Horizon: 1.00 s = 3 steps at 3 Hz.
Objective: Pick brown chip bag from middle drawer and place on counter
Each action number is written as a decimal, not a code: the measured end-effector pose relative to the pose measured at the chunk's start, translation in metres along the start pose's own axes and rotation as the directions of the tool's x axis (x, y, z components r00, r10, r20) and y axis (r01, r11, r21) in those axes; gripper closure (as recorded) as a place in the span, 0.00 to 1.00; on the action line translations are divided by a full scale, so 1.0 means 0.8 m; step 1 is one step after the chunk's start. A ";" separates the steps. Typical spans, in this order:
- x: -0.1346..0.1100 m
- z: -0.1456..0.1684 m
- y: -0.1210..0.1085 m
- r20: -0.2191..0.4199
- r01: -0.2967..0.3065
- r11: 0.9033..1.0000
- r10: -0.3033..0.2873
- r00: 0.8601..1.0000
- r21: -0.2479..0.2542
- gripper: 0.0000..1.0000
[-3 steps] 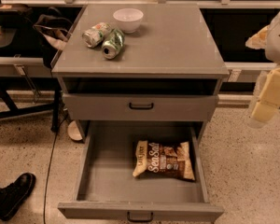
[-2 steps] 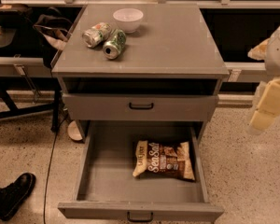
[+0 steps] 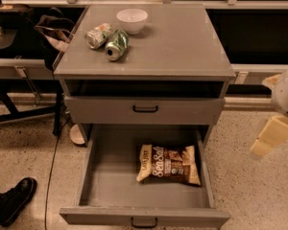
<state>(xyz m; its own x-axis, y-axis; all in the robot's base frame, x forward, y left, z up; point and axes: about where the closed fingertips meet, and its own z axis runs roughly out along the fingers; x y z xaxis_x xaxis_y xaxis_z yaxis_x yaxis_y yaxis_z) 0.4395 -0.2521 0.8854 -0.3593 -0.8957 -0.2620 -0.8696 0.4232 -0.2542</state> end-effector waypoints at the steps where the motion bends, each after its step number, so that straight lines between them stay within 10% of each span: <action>1: 0.014 0.043 0.000 -0.012 -0.035 0.999 0.035 0.999 -0.004 0.00; 3: 0.027 0.084 0.017 0.026 -0.065 0.996 0.067 0.997 -0.053 0.00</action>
Offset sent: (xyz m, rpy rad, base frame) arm 0.0064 -0.0047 -0.0305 0.0030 0.0133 -0.0298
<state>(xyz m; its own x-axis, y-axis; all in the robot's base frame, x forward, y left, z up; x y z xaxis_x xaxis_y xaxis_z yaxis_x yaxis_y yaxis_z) 0.4426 -0.2563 0.8140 -0.4077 -0.8615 -0.3025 -0.8609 0.4731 -0.1872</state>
